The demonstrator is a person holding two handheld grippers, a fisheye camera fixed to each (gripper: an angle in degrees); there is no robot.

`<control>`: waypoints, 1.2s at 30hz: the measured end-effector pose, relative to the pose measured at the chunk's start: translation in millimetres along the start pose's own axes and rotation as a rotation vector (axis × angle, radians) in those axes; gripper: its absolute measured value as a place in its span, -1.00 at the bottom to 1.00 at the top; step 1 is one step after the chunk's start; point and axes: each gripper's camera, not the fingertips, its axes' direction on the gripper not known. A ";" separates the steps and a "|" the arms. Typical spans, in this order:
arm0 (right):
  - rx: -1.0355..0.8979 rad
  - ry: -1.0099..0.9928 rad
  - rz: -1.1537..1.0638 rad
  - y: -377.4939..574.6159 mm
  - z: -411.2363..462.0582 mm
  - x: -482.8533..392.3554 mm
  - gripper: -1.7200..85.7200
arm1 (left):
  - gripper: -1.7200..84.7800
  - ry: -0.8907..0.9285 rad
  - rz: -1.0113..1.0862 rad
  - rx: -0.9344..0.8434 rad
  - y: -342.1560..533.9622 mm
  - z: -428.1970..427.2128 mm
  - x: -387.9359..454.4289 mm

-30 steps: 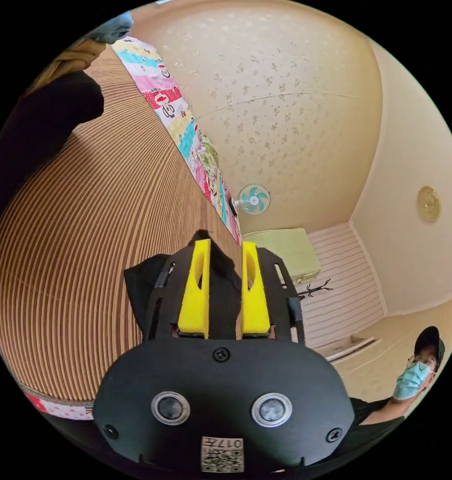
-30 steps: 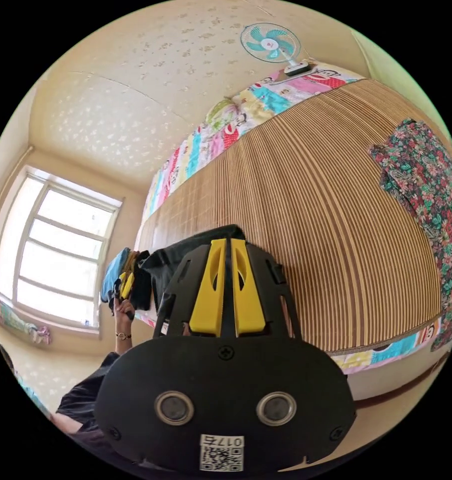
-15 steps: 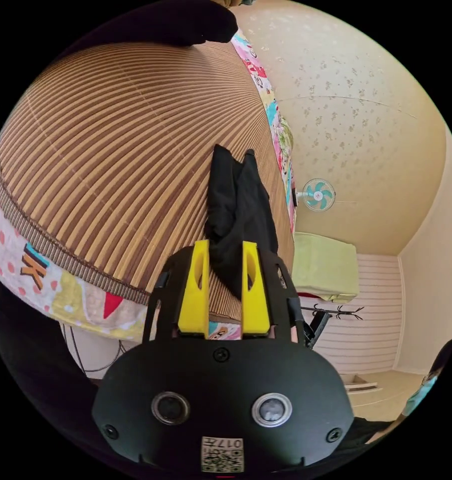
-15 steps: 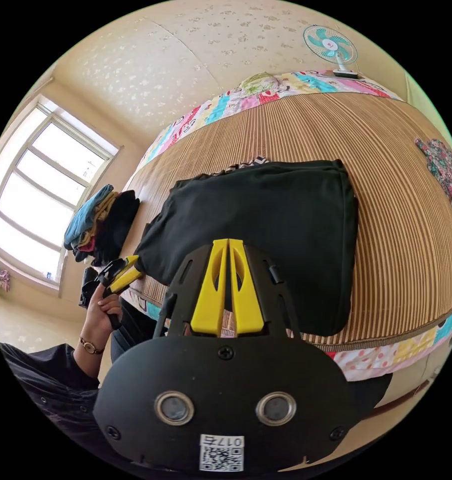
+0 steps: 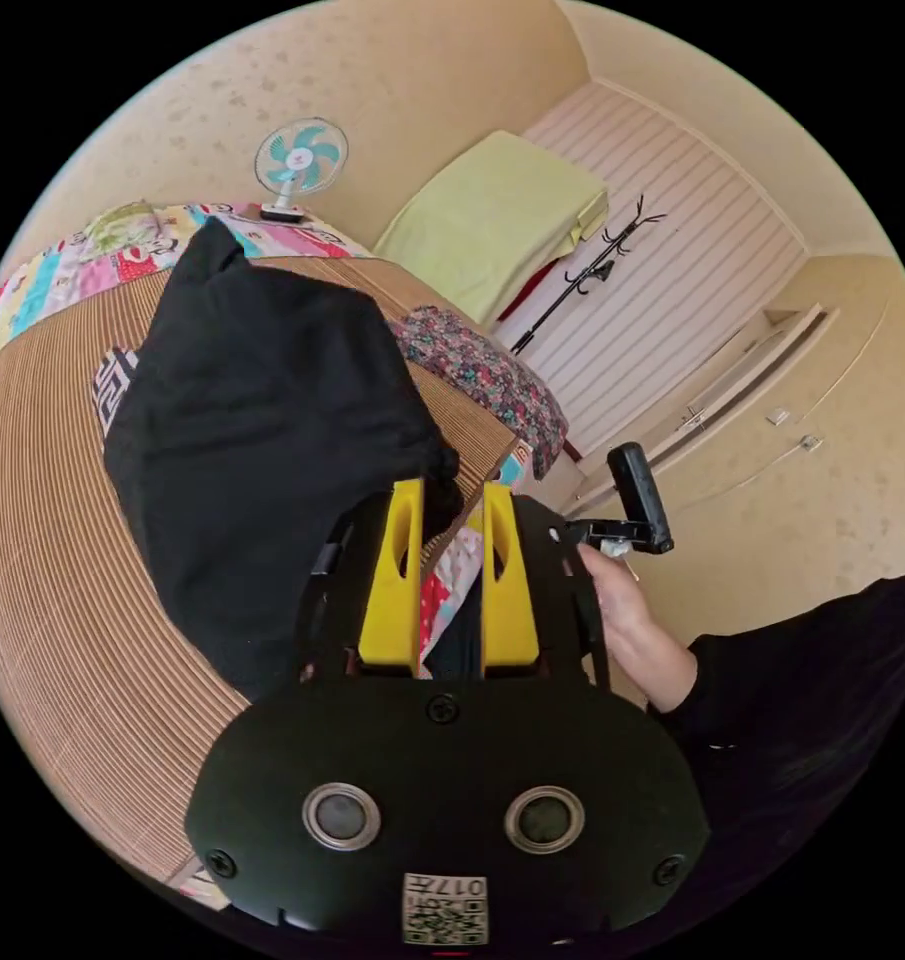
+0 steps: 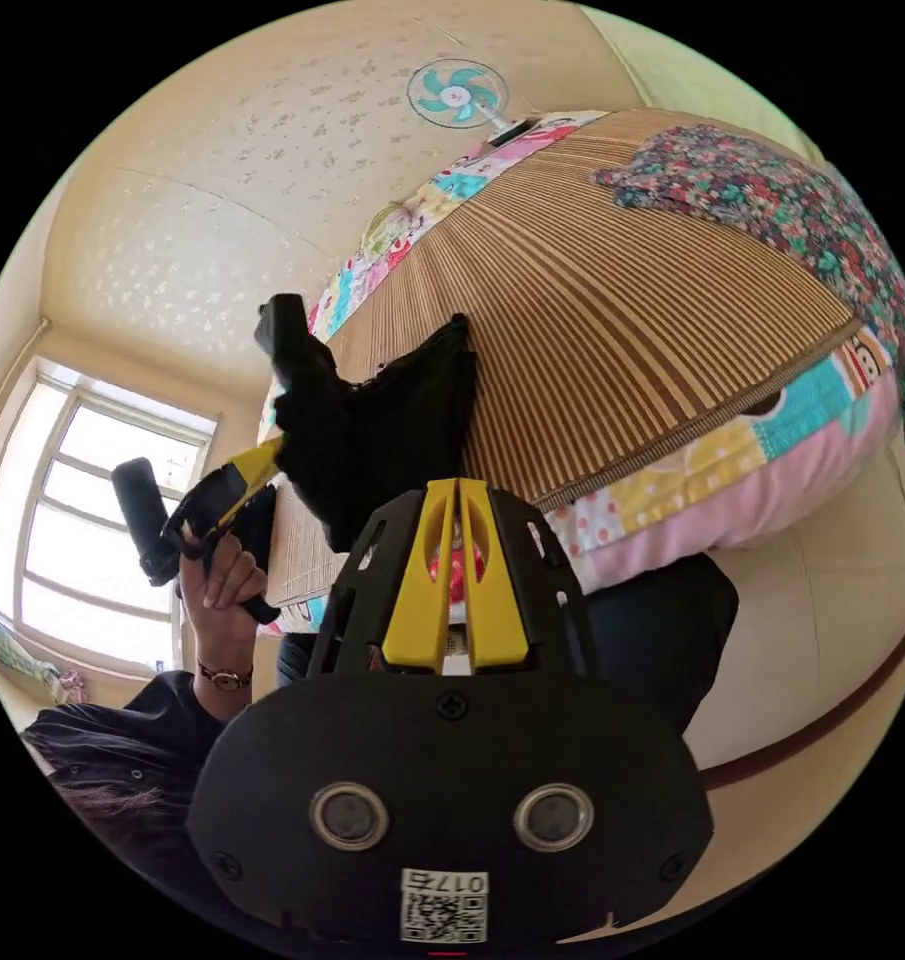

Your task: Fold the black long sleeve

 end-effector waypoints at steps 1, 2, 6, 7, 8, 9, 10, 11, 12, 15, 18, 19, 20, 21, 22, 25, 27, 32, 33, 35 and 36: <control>-0.021 -0.048 0.033 8.3 -1.5 17.2 -0.91 | -0.73 0.012 -0.024 0.011 6.9 0.1 -2.9; -0.030 -0.071 0.049 12.7 -1.8 25.2 -0.90 | -0.72 0.015 -0.082 0.051 22.0 -7.3 -12.6; -0.103 -0.228 0.122 39.2 7.6 64.1 -0.81 | -0.69 -0.213 -0.372 0.281 89.4 -69.3 -67.3; -0.121 -0.280 0.124 44.0 12.3 68.8 -0.79 | -0.69 -0.245 -0.431 0.288 97.8 -74.4 -78.0; -0.127 -0.304 0.126 45.9 14.5 70.4 -0.77 | -0.64 -0.258 -0.530 0.274 110.6 -77.4 -100.3; -0.131 -0.347 0.130 48.7 18.8 72.5 -0.75 | -0.61 -0.204 -0.598 0.217 117.9 -69.1 -122.4; -0.128 -0.382 0.138 49.8 23.0 73.6 -0.72 | -0.60 -0.162 -0.625 0.180 120.1 -61.2 -132.2; -0.126 -0.398 0.145 49.8 25.3 74.0 -0.71 | -0.63 -0.056 -0.642 0.120 123.0 -42.6 -145.9; -0.126 -0.436 0.159 48.5 30.9 74.4 -0.68 | -0.68 0.051 -0.627 0.107 125.7 -28.9 -149.4; -0.154 -0.502 0.212 42.5 50.1 74.7 -0.60 | -0.83 0.187 -0.656 0.045 132.3 -10.9 -132.2; -0.153 -0.588 0.301 40.8 67.4 82.0 -0.55 | -0.86 0.285 -0.514 0.023 129.6 -19.7 -75.7; -0.145 -0.685 0.326 40.0 73.7 85.2 -0.57 | -0.86 0.289 -0.481 0.014 129.5 -23.2 -62.8; -0.137 -0.738 0.333 39.0 76.2 86.4 -0.58 | -0.86 0.295 -0.416 0.002 130.2 -31.3 -38.1; -0.116 -0.837 0.350 35.4 79.3 87.8 -0.68 | -0.87 0.285 -0.346 -0.012 131.4 -40.6 -14.5; -0.103 -0.909 0.348 27.3 78.8 85.7 -0.78 | -0.86 0.269 -0.314 -0.016 132.4 -45.8 -3.9; -0.083 -0.923 0.088 -27.2 50.0 46.5 -0.90 | -0.87 0.222 -0.169 0.031 139.8 -79.2 34.1; -0.028 -0.845 -0.082 -67.0 10.8 15.0 -0.92 | -0.85 0.195 -0.127 0.079 148.8 -104.6 45.0; 0.152 -0.714 -0.343 -148.3 -112.6 -26.2 -0.93 | -0.78 0.105 -0.198 0.116 169.5 -136.3 23.1; 0.187 -0.652 -0.315 -162.1 -136.5 -16.0 -0.92 | -0.76 0.110 -0.236 0.131 176.4 -143.1 10.8; 0.232 -0.549 -0.213 -175.9 -163.2 17.7 -0.90 | -0.75 0.113 -0.301 0.156 188.6 -154.3 -10.5; 0.256 -0.466 -0.125 -178.5 -176.8 50.2 -0.88 | -0.74 0.101 -0.346 0.172 197.8 -163.6 -25.2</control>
